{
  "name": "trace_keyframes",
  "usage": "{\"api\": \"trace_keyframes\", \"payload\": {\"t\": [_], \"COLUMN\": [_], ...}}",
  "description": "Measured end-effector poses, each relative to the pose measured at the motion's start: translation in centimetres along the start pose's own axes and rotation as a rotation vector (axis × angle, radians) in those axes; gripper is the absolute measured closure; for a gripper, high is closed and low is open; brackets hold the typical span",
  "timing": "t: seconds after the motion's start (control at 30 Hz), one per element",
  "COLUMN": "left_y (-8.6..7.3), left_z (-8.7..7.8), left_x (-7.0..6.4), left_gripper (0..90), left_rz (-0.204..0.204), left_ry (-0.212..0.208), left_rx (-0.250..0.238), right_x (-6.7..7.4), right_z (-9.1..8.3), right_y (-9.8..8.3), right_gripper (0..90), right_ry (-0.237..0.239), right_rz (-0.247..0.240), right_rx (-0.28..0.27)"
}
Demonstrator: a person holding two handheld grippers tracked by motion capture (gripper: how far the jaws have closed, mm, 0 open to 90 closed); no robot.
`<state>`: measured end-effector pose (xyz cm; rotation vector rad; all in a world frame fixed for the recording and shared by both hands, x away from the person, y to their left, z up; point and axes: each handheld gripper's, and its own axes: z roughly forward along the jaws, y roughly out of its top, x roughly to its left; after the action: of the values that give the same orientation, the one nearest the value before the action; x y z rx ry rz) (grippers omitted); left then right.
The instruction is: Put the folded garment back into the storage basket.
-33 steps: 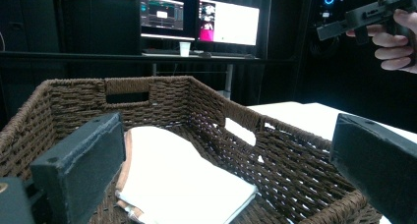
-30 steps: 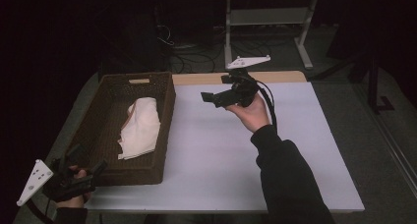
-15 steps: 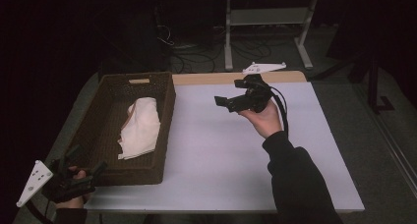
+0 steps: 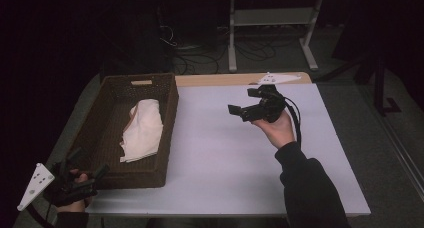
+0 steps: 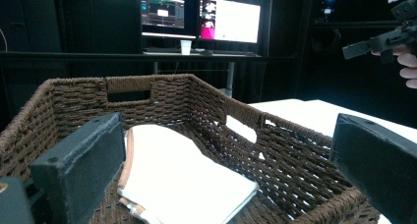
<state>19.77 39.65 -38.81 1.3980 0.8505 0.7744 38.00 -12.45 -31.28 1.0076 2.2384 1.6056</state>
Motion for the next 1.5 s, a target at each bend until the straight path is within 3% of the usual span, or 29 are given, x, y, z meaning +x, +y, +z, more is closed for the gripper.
{"api": "trace_keyframes", "payload": {"t": [0.83, 1.5], "left_y": [0.0, 0.0], "left_z": [0.0, 0.0], "left_x": [0.0, -0.1], "left_gripper": [0.0, 0.0], "left_rz": [0.004, 0.007], "left_ry": [0.000, 0.001], "left_rx": [0.003, 0.003], "right_x": [-1.1, -2.9], "right_z": [-3.1, -6.1], "right_y": [-3.0, -6.1], "right_gripper": [0.0, 0.0], "right_ry": [-0.051, -0.085], "right_rz": [0.005, 0.059], "right_rx": [0.009, 0.005]}}
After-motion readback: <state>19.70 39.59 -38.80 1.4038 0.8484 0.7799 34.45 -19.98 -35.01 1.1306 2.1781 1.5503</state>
